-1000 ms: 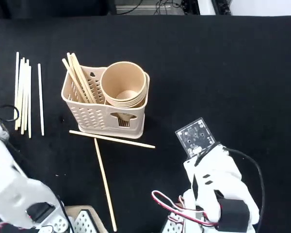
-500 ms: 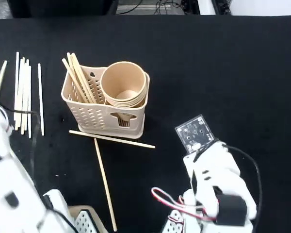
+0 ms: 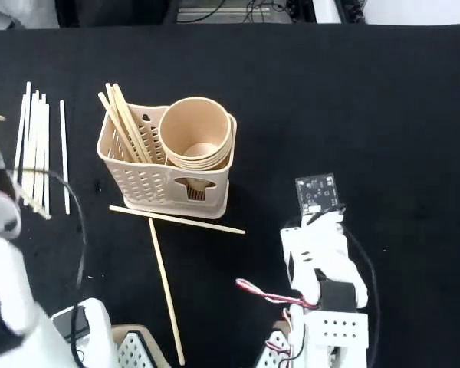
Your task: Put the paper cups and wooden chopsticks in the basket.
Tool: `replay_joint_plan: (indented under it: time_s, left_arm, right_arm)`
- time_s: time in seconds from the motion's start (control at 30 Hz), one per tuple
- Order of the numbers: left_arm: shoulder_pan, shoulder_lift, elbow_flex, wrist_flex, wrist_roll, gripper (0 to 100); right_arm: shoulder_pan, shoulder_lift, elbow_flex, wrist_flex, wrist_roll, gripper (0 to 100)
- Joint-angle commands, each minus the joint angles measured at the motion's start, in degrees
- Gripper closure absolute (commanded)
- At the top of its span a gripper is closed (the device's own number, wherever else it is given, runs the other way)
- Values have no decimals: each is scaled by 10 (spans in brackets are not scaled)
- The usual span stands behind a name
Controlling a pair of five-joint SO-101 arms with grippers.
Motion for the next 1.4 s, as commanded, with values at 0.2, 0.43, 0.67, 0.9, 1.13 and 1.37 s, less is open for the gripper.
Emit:
replay_joint_plan:
  time_s: [0.2, 0.43, 0.67, 0.9, 1.13, 1.37]
  left_arm:
    - [95, 2, -101, -1, 69, 971]
    - [146, -14, -106, -18, 88, 971]
    - [152, -6, -102, -75, 129, 971]
    - [255, 29, -53, -97, 126, 971]
    - [283, 53, -44, -93, 92, 971]
    - [283, 40, -54, -91, 84, 971]
  right_arm:
    - [11, -3, 1, 6, -6, 983]
    - [11, -3, 7, 4, -6, 983]
    - [11, -3, 7, 4, -5, 983]
    - [11, -3, 7, 4, -5, 983]
    - [11, -3, 7, 5, -4, 983]
    - [11, -4, 7, 5, -4, 983]
